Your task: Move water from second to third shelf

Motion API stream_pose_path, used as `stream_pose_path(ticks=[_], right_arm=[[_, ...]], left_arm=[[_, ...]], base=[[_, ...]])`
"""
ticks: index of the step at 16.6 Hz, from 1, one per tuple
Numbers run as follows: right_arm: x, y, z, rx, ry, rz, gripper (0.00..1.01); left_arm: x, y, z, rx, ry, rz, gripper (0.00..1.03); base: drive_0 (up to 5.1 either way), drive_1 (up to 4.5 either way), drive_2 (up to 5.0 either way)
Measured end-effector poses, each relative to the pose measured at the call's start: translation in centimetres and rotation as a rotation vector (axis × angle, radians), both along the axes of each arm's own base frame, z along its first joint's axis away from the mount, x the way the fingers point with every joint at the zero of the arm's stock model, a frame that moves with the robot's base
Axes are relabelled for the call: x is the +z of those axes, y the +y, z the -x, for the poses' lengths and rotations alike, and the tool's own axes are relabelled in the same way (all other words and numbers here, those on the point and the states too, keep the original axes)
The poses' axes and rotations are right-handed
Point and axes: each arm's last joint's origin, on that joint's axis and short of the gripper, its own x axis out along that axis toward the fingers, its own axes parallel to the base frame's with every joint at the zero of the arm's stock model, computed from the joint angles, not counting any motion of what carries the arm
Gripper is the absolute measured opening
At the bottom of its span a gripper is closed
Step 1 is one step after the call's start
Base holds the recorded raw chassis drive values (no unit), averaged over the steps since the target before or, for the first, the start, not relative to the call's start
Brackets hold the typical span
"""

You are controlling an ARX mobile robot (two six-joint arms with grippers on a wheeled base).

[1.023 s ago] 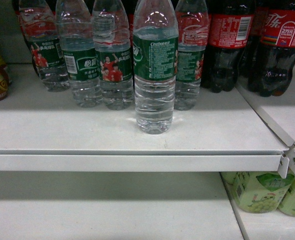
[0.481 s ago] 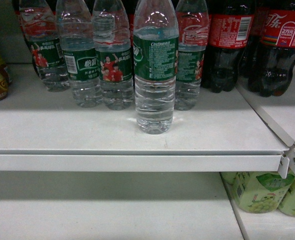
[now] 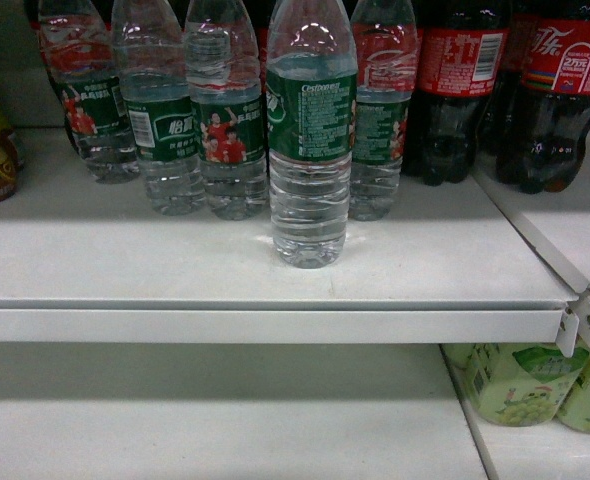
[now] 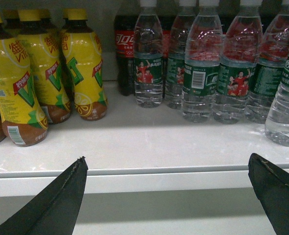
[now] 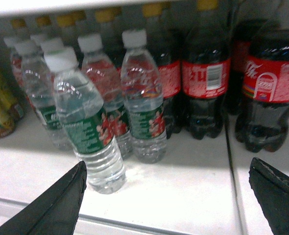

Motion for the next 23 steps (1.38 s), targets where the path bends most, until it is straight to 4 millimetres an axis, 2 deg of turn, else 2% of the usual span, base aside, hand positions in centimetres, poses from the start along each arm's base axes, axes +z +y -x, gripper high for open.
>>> stream_pose_path(ticks=[1, 2, 3, 12, 15, 21, 23], right_arm=[[-2.5, 2.6, -1.5, 0.066, 0.053, 0.046, 0.98], [-4.7, 4.8, -3.8, 0.106, 0.087, 0.078, 0.98], [-5.8, 6.3, -5.2, 0.131, 0.109, 0.092, 0.98], [-5.0, 10.2, -7.2, 0.221, 0.069, 0.050, 0.98], [-5.3, 11.4, -8.1, 0.227, 0.082, 0.061, 0.98], [-4.7, 13.0, -10.2, 0.191, 0.073, 0.066, 0.98], [-5.1, 13.3, -10.7, 0.190, 0.087, 0.078, 0.98]], left_arm=[[0.0, 0.0, 0.0, 0.000, 0.000, 0.000, 0.98], [0.0, 0.0, 0.0, 0.000, 0.000, 0.000, 0.98], [0.0, 0.0, 0.0, 0.000, 0.000, 0.000, 0.98], [0.0, 0.0, 0.0, 0.000, 0.000, 0.000, 0.98], [0.0, 0.0, 0.0, 0.000, 0.000, 0.000, 0.98], [0.0, 0.0, 0.0, 0.000, 0.000, 0.000, 0.98], [0.0, 0.0, 0.0, 0.000, 0.000, 0.000, 0.98]], base=[[0.0, 0.00, 0.0], [0.0, 0.00, 0.0], [0.0, 0.00, 0.0], [0.0, 0.00, 0.0], [0.0, 0.00, 0.0], [0.0, 0.00, 0.0], [0.0, 0.00, 0.0]])
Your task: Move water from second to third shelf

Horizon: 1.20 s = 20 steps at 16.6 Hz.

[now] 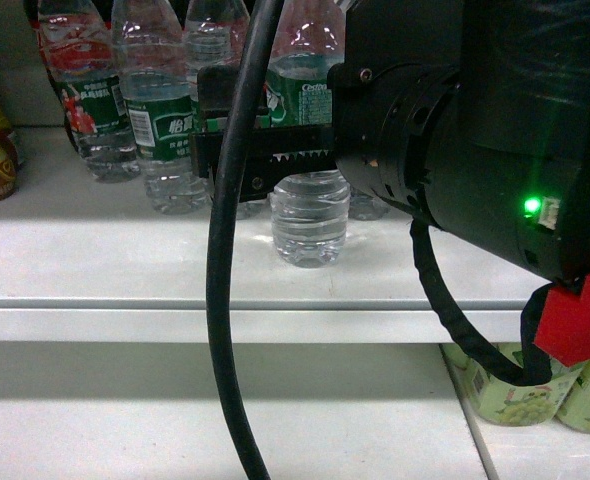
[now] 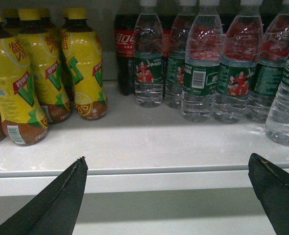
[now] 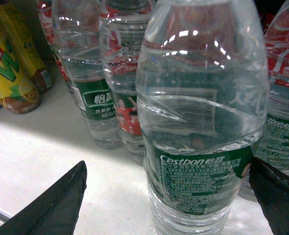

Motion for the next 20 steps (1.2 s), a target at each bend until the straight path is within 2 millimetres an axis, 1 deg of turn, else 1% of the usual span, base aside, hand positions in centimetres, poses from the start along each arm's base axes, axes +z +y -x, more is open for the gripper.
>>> stream_pose_path(ticks=[2, 5, 9, 11, 13, 16, 17, 18, 20], right_arm=[[-0.3, 0.1, -0.6, -0.011, 0.011, 0.011, 0.98], [0.0, 0.7, -1.6, -0.023, -0.001, 0.022, 0.98], [-0.2, 0.8, -3.2, -0.072, 0.018, 0.042, 0.98], [0.5, 0.8, -3.8, -0.090, 0.002, 0.020, 0.98], [1.1, 1.1, -4.2, -0.093, -0.012, 0.002, 0.98], [1.1, 1.1, -4.2, -0.106, 0.011, -0.025, 0.98], [1.0, 1.2, -4.2, -0.110, 0.013, -0.026, 0.95], [0.9, 1.2, -4.3, -0.112, 0.016, -0.029, 0.86], [0.8, 1.2, -4.3, -0.113, 0.018, -0.037, 0.64]], left_arm=[[0.0, 0.0, 0.0, 0.000, 0.000, 0.000, 0.98], [0.0, 0.0, 0.0, 0.000, 0.000, 0.000, 0.98], [0.0, 0.0, 0.0, 0.000, 0.000, 0.000, 0.98], [0.0, 0.0, 0.0, 0.000, 0.000, 0.000, 0.98], [0.0, 0.0, 0.0, 0.000, 0.000, 0.000, 0.98], [0.0, 0.0, 0.0, 0.000, 0.000, 0.000, 0.98], [0.0, 0.0, 0.0, 0.000, 0.000, 0.000, 0.98], [0.0, 0.0, 0.0, 0.000, 0.000, 0.000, 0.98], [0.0, 0.0, 0.0, 0.000, 0.000, 0.000, 0.98]], base=[[0.0, 0.00, 0.0], [0.0, 0.00, 0.0], [0.0, 0.00, 0.0], [0.0, 0.00, 0.0], [0.0, 0.00, 0.0], [0.0, 0.00, 0.0], [0.0, 0.00, 0.0], [0.0, 0.00, 0.0], [0.0, 0.00, 0.0]])
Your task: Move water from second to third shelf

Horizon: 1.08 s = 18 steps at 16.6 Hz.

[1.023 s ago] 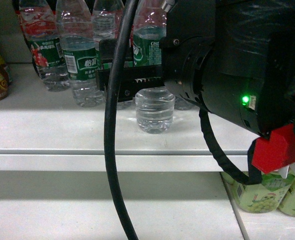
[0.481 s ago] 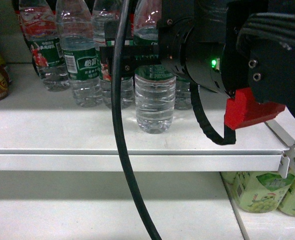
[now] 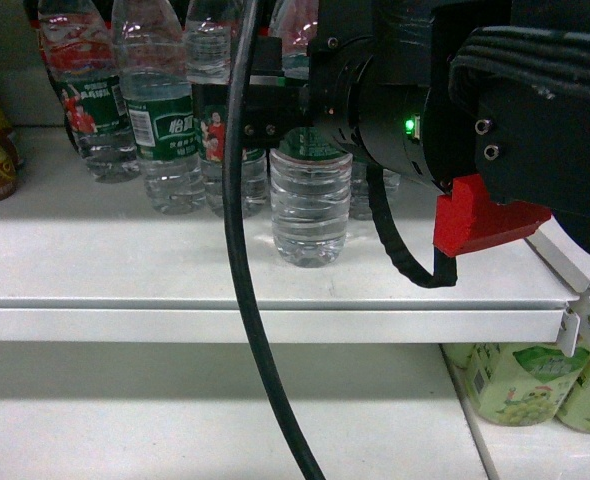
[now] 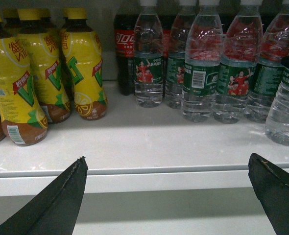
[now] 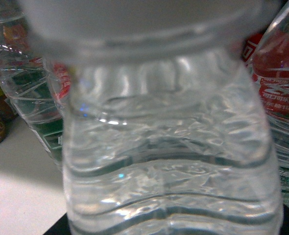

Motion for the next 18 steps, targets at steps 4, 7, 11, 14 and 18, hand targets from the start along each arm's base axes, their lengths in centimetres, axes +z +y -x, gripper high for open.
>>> stream_pose_path(ticks=[4, 7, 11, 14, 18], right_arm=[[0.0, 0.3, 0.3, 0.008, -0.006, -0.012, 0.45], [0.1, 0.0, 1.0, 0.015, -0.006, -0.022, 0.44], [0.3, -1.6, 3.1, 0.071, 0.019, -0.049, 0.44], [0.6, -3.8, 5.0, 0.092, 0.048, -0.037, 0.44], [0.7, -8.9, 7.1, 0.027, 0.060, 0.026, 0.43]], left_arm=[[0.0, 0.0, 0.0, 0.000, 0.000, 0.000, 0.98], [0.0, 0.0, 0.0, 0.000, 0.000, 0.000, 0.98], [0.0, 0.0, 0.0, 0.000, 0.000, 0.000, 0.98], [0.0, 0.0, 0.0, 0.000, 0.000, 0.000, 0.98], [0.0, 0.0, 0.0, 0.000, 0.000, 0.000, 0.98]], base=[[0.0, 0.00, 0.0], [0.0, 0.00, 0.0], [0.0, 0.00, 0.0], [0.0, 0.00, 0.0], [0.0, 0.00, 0.0]])
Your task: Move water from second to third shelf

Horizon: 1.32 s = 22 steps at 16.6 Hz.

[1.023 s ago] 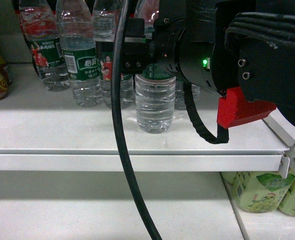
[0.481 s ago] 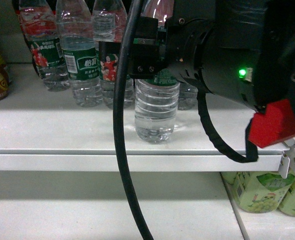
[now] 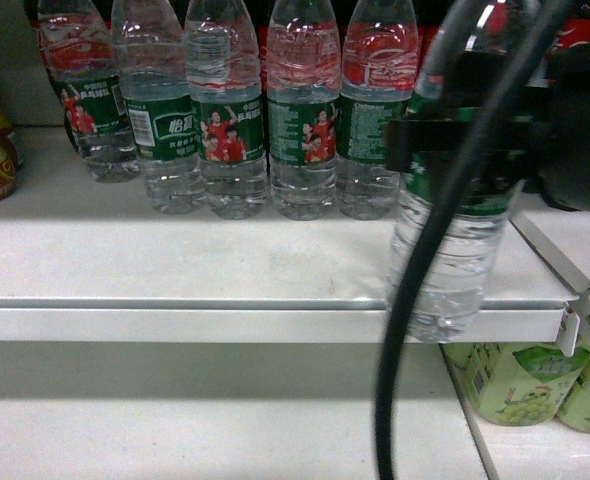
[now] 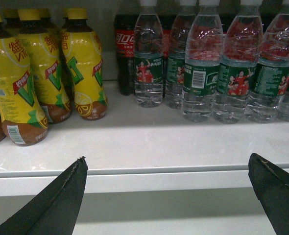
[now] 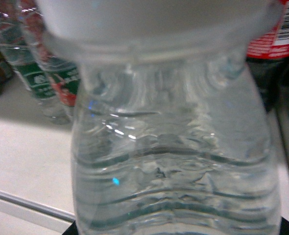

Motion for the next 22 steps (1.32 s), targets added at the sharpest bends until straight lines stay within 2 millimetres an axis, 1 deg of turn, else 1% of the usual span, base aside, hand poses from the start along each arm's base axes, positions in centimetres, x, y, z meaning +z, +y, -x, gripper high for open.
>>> stream_pose_path(ticks=[3, 9, 11, 13, 15, 16, 18, 20, 22], right_arm=[[0.1, -2.9, 0.5, -0.077, -0.014, 0.055, 0.43], [0.6, -8.0, 5.6, -0.196, -0.042, 0.068, 0.43], [0.7, -9.0, 7.1, -0.239, -0.035, 0.051, 0.43], [1.0, -9.5, 9.2, -0.255, -0.043, 0.036, 0.43], [1.8, -9.7, 10.6, -0.245, -0.063, 0.002, 0.43], [2.4, -9.9, 11.7, -0.251, -0.088, -0.023, 0.43], [3.1, -10.0, 13.2, -0.269, -0.126, -0.045, 0.43], [3.4, -9.9, 14.6, -0.250, -0.142, -0.057, 0.43], [3.3, -10.1, 15.2, -0.241, -0.131, -0.066, 0.43]], left_arm=[[0.0, 0.0, 0.0, 0.000, 0.000, 0.000, 0.98], [0.0, 0.0, 0.0, 0.000, 0.000, 0.000, 0.98], [0.0, 0.0, 0.0, 0.000, 0.000, 0.000, 0.98], [0.0, 0.0, 0.0, 0.000, 0.000, 0.000, 0.98], [0.0, 0.0, 0.0, 0.000, 0.000, 0.000, 0.98], [0.0, 0.0, 0.0, 0.000, 0.000, 0.000, 0.98], [0.0, 0.0, 0.0, 0.000, 0.000, 0.000, 0.98], [0.0, 0.0, 0.0, -0.001, 0.000, 0.000, 0.98], [0.0, 0.0, 0.0, 0.000, 0.000, 0.000, 0.98]], base=[[0.0, 0.00, 0.0], [0.0, 0.00, 0.0], [0.0, 0.00, 0.0], [0.0, 0.00, 0.0], [0.0, 0.00, 0.0], [0.0, 0.00, 0.0], [0.0, 0.00, 0.0], [0.0, 0.00, 0.0], [0.0, 0.00, 0.0]])
